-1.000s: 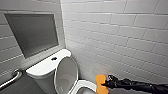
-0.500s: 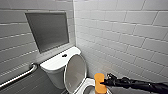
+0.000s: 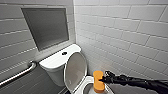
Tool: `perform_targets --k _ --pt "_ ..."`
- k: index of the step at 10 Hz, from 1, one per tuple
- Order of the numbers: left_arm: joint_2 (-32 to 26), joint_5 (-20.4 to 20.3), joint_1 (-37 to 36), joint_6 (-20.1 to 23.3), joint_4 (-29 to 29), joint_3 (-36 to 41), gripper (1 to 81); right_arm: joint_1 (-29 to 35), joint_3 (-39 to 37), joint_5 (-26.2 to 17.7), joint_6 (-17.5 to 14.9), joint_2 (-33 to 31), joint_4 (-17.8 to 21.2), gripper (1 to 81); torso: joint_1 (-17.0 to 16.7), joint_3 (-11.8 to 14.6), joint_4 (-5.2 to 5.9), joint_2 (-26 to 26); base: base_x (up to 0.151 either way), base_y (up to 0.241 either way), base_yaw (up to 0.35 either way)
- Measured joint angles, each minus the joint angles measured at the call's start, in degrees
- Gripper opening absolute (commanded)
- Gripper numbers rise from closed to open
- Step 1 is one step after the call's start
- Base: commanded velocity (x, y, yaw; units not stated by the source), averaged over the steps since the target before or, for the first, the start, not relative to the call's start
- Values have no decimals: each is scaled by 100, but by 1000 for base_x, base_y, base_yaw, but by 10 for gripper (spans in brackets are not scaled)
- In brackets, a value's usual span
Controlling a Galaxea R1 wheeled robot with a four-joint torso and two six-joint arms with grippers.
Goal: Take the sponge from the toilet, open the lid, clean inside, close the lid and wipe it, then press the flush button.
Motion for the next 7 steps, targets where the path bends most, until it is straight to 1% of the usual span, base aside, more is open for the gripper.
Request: perform_targets --k 2,5,7 --pt "0 -35 13 -5 0 1 811 201 -105 57 34 243 4 10 0 -335 0 0 0 0 0" --pt "34 -60 11 -6 2 6 811 304 -412 49 67 339 4 10 2 -833 0 2 0 0 0" --pt "50 -83 2 -9 0 6 811 382 -631 74 129 601 4 10 5 -944 0 5 0 0 0"
